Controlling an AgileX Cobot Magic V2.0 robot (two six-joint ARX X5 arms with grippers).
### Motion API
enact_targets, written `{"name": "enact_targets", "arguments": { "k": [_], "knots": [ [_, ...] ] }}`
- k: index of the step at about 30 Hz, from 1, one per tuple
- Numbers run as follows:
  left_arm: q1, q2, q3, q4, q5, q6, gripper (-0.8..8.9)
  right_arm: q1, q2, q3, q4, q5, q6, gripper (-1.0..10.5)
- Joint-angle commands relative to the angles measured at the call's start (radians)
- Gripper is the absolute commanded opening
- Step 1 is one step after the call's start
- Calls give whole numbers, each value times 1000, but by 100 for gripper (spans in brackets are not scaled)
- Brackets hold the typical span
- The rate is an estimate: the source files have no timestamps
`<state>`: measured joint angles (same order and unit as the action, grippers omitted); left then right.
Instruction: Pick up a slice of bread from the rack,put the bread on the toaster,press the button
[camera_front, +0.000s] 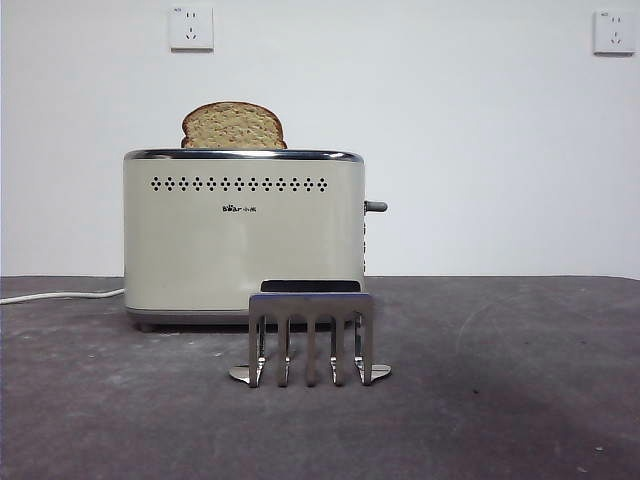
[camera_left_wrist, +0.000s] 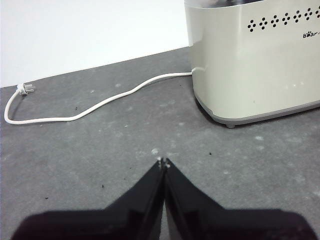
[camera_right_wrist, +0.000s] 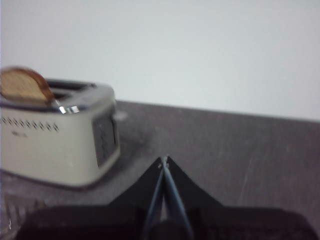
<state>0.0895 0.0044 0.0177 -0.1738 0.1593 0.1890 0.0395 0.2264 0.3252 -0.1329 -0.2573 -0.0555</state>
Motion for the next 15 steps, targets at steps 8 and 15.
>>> {"name": "enact_targets", "arguments": {
  "k": [8,15],
  "knots": [
    [3,-1,-14,1,-1,-10,-4,0,-172,-240,13,6,82,1],
    [3,-1,-14,1,-2,-10,-4,0,-225,-320,-27,13,152,1]
  ]
}}
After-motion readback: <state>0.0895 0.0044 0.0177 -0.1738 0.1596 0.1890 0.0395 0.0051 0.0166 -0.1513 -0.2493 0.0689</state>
